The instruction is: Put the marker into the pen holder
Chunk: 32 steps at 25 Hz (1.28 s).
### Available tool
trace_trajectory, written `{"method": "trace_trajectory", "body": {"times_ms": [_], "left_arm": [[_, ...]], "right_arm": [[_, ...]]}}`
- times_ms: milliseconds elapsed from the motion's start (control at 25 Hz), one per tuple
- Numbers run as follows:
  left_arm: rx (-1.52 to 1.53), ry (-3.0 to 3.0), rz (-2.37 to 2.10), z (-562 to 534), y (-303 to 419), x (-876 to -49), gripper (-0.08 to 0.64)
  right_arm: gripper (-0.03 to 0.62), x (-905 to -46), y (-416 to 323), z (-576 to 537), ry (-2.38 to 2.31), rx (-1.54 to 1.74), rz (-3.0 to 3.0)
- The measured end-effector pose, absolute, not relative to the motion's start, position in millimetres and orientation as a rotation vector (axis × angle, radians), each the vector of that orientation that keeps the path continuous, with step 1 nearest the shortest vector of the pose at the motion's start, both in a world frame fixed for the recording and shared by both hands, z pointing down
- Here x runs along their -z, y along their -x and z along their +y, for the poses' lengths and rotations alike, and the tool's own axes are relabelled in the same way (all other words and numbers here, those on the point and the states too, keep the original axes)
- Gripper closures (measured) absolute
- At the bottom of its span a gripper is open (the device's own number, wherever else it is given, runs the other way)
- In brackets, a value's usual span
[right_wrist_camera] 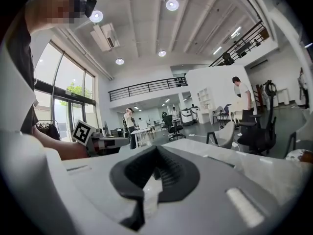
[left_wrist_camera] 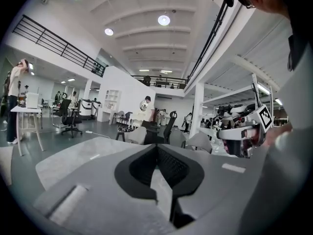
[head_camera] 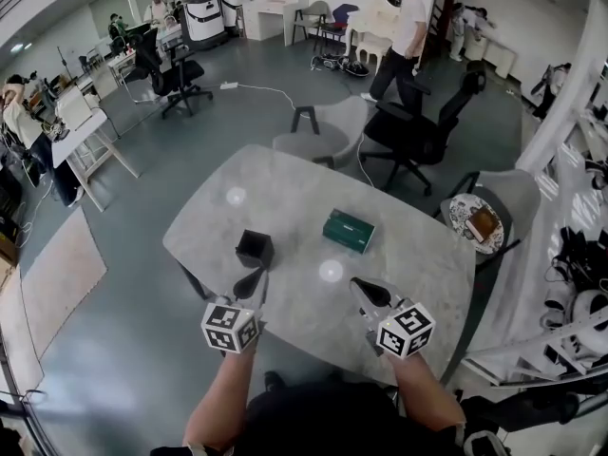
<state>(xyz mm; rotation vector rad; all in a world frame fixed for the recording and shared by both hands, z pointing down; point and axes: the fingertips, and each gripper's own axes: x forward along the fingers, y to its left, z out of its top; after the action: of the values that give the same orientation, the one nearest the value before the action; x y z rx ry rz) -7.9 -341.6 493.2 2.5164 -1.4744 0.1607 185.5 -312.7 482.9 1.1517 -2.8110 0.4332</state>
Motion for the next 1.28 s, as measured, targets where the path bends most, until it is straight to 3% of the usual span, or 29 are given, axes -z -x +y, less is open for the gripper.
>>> {"method": "trace_trajectory", "body": {"times_ms": [520,1280], "left_arm": [[-0.128,-2.603,-1.552,-368.5,77.7,-417.0,0.551],[-0.113,-2.586,-1.547,-364.4,98.2,-423.7,0.549]], "right_arm": [[0.591,-400.8,-81.1,-354.6,-1.056,-0.180,-2.933],[0.591,-402.7,-91.8,-359.0,-1.109,-0.169,-2.892]]}}
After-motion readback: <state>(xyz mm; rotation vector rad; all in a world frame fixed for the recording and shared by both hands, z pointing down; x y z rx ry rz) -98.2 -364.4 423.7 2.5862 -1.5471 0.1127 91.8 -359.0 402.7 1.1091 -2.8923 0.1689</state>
